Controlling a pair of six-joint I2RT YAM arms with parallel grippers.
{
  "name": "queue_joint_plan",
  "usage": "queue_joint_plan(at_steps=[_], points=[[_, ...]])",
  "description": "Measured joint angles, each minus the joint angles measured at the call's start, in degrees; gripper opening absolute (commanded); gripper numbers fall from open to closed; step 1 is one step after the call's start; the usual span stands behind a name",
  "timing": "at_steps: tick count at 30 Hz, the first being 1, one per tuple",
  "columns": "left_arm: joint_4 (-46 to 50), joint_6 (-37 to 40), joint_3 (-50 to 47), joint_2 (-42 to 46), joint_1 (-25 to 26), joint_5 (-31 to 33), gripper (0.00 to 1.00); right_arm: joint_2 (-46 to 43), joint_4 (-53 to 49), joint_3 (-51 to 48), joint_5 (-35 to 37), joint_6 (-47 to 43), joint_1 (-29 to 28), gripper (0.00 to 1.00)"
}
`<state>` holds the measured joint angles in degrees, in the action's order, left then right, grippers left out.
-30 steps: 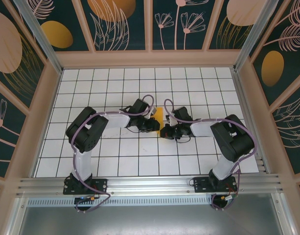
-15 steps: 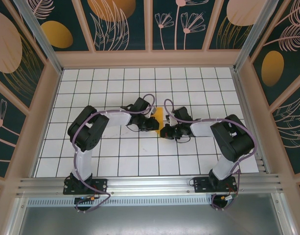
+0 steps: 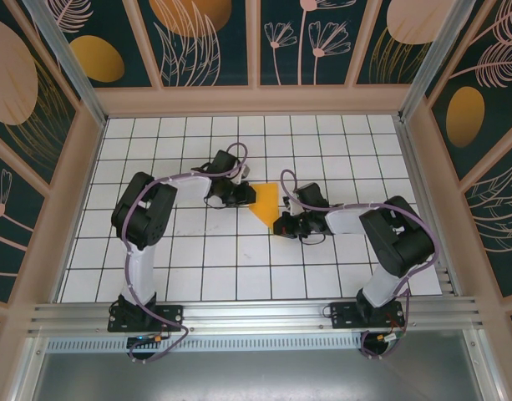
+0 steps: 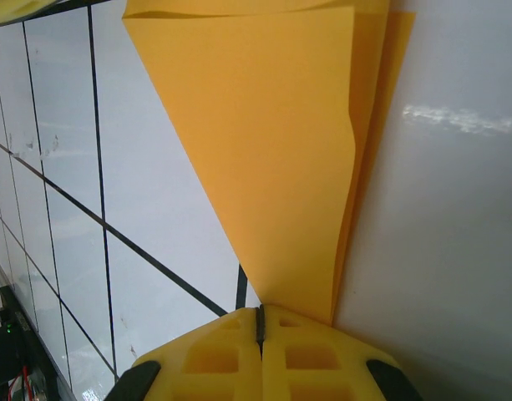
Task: Fold a paper plane with a square sheet of paper (fold left side to right side)
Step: Third fold the triangle at the center of the table.
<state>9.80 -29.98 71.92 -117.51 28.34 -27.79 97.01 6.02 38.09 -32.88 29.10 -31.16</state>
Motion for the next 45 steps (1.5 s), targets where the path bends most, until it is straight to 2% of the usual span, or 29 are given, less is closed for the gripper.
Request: queue_joint_plan(at_steps=[3, 7, 12, 16, 19, 28, 35, 45], points=[[1.2, 0.4, -0.2, 2.1, -1.1, 3.4, 0.29, 0.0, 0.0, 0.0, 0.0, 0.0, 0.0, 0.00], [1.8, 0.5, -2.1, 8.7, -2.8, 4.7, 0.23, 0.0, 0.0, 0.0, 0.0, 0.0, 0.0, 0.00], [0.4, 0.4, -3.3, 14.8, 1.1, 2.6, 0.24, -0.1, 0.0, 0.0, 0.0, 0.1, 0.0, 0.00], [-1.7, -0.3, -4.0, 12.6, 6.6, -0.3, 0.23, -0.1, 0.0, 0.0, 0.1, 0.4, 0.0, 0.00], [-2.3, -0.7, -4.4, 9.2, 8.4, -1.8, 0.22, -0.1, 0.0, 0.0, 0.1, 0.7, 0.0, 0.00], [-1.6, -0.4, -3.9, 2.5, 8.3, 0.7, 0.21, -0.7, -0.7, 0.1, 1.0, 1.3, -0.2, 0.00], [-0.5, -0.5, -1.8, 0.8, 8.5, 1.2, 0.19, -3.4, -1.5, -1.8, 3.3, 1.3, -0.4, 0.00], [-0.6, -0.5, -1.8, 0.8, 8.5, 1.0, 0.19, -12.0, -18.2, -1.1, 7.0, 2.1, -0.4, 0.00]])
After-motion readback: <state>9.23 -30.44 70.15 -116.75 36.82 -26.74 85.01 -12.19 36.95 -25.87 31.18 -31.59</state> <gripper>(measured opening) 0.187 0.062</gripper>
